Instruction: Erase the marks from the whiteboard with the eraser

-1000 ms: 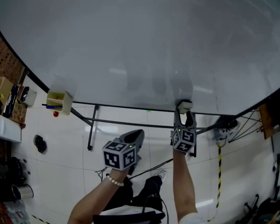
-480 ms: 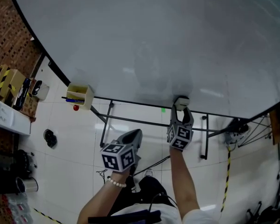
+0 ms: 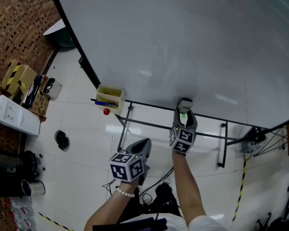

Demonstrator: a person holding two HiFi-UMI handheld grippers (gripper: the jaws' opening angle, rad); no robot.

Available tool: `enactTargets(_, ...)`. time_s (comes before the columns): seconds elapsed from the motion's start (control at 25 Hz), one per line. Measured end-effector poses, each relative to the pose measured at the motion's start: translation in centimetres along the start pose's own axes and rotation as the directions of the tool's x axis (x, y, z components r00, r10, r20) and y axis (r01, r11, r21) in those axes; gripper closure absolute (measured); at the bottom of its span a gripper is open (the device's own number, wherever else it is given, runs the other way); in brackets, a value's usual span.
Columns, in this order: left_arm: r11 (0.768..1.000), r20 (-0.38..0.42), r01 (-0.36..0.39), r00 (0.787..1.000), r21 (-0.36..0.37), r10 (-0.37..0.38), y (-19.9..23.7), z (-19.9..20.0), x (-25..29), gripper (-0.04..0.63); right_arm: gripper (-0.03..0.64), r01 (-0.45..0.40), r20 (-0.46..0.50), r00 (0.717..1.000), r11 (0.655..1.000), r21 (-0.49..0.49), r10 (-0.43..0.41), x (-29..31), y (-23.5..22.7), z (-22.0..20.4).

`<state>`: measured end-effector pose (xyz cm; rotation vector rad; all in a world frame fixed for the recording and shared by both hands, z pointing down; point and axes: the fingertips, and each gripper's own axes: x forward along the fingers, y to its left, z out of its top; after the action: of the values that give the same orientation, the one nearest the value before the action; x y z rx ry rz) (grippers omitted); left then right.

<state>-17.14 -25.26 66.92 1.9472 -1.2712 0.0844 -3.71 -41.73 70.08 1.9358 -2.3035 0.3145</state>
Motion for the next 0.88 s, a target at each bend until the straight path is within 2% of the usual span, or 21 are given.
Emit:
enactTargets(0.2, 1.000, 0.001, -0.005, 1.000, 0.005, 0.005, 5.2, 2.3, -3.1, 0.607, 0.359, -0.033, -0.013, 0.999, 0.999, 0.015, 0.033, 2.0, 8.7, -1.0)
enactTargets(0.28, 1.000, -0.001, -0.008, 1.000, 0.003, 0.008, 7.2, 3.0, -4.3, 0.607, 0.359, -0.020, -0.013, 1.000, 0.999, 0.025, 0.020, 2.6, 11.4, -1.2)
enactTargets(0.36, 1.000, -0.003, -0.011, 1.000, 0.006, 0.011, 9.1, 3.6, -5.4, 0.607, 0.359, -0.001, -0.013, 1.000, 0.999, 0.038, 0.002, 3.1, 13.2, -1.6)
enactTargets(0.72, 1.000, -0.027, -0.008, 1.000, 0.017, 0.009, 15.4, 5.1, -7.6, 0.607, 0.359, -0.037, -0.038, 0.999, 0.999, 0.022, 0.038, 5.4, 21.4, -3.7)
enactTargets(0.88, 1.000, -0.035, -0.008, 0.999, 0.018, 0.009, 17.3, 5.9, -8.1, 0.607, 0.362, -0.061, -0.059, 0.997, 0.997, -0.038, 0.059, 5.8, 23.3, -4.2)
